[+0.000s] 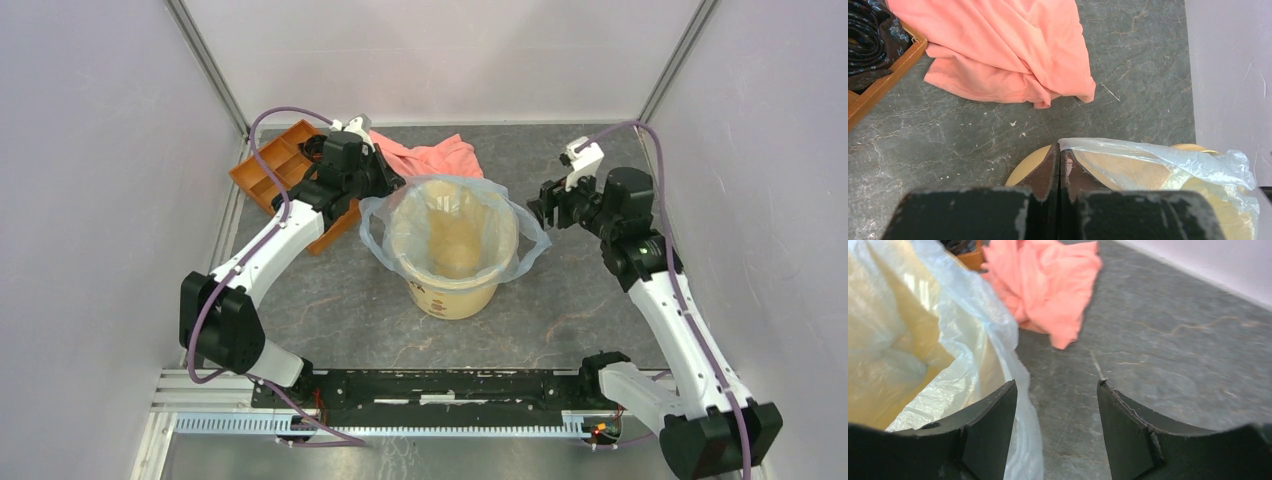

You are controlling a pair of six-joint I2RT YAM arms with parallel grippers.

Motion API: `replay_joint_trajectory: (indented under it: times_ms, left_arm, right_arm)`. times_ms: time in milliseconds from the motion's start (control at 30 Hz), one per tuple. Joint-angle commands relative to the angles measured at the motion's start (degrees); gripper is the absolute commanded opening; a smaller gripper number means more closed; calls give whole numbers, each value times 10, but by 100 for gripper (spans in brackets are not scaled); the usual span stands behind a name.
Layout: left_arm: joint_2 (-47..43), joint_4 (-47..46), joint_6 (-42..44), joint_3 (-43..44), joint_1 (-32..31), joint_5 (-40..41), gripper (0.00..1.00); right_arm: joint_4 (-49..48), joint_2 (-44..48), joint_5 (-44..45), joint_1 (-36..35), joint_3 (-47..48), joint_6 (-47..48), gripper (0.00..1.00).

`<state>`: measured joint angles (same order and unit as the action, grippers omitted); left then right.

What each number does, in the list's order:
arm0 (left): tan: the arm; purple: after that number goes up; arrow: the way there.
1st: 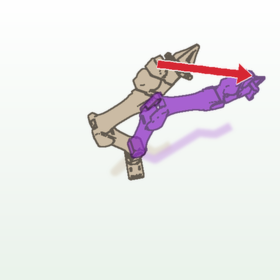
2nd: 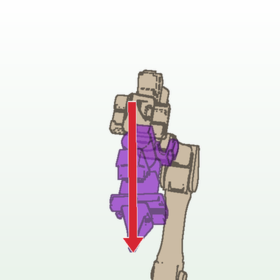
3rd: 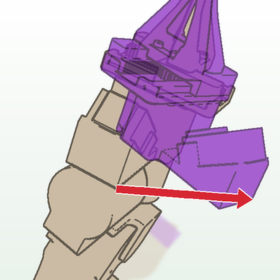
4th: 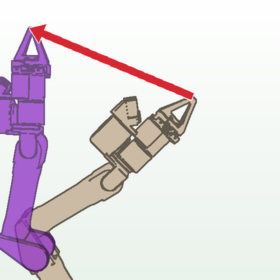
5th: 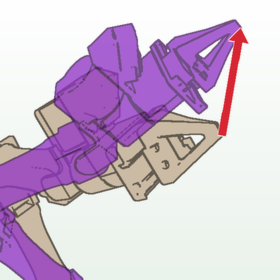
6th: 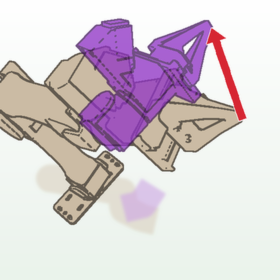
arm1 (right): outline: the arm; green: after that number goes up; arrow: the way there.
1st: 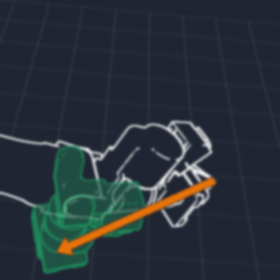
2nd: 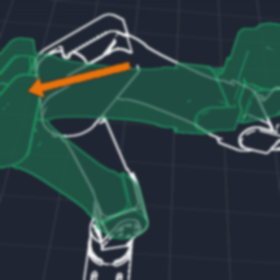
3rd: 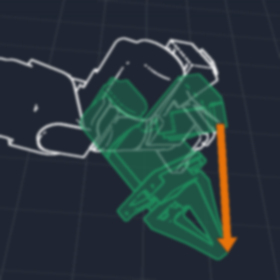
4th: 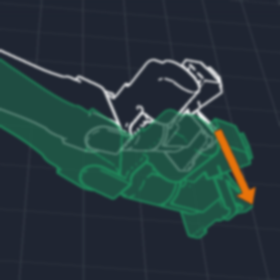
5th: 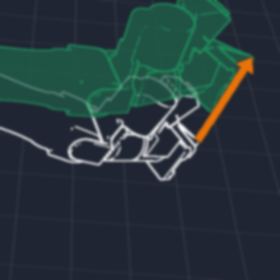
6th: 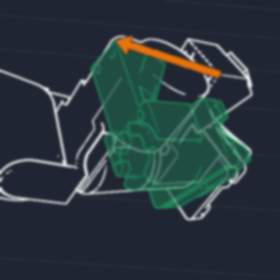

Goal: Put the trash bags into the trash bin

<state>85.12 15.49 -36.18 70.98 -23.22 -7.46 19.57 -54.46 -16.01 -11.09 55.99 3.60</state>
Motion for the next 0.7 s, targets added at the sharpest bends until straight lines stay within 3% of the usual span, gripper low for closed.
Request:
replay_joint_trajectory:
  times_ms: [0,100,200,500,667]
  left_arm:
    - [-9,-4,10,4,3,-10,2]
    - [-11,-3,9,3,3,-15,2]
    - [-11,-4,8,2,3,-20,2]
    - [-12,-10,11,-7,3,-22,2]
    - [-13,-19,6,-19,3,9,2]
  right_arm:
    - [-48,-29,-135,1,-26,26,66]
    - [-73,-40,-134,2,-38,26,63]
    - [-90,-64,-150,2,-41,16,55]
    - [-181,-115,-171,2,-45,-33,54]
    - [-206,-147,-101,1,-30,-108,5]
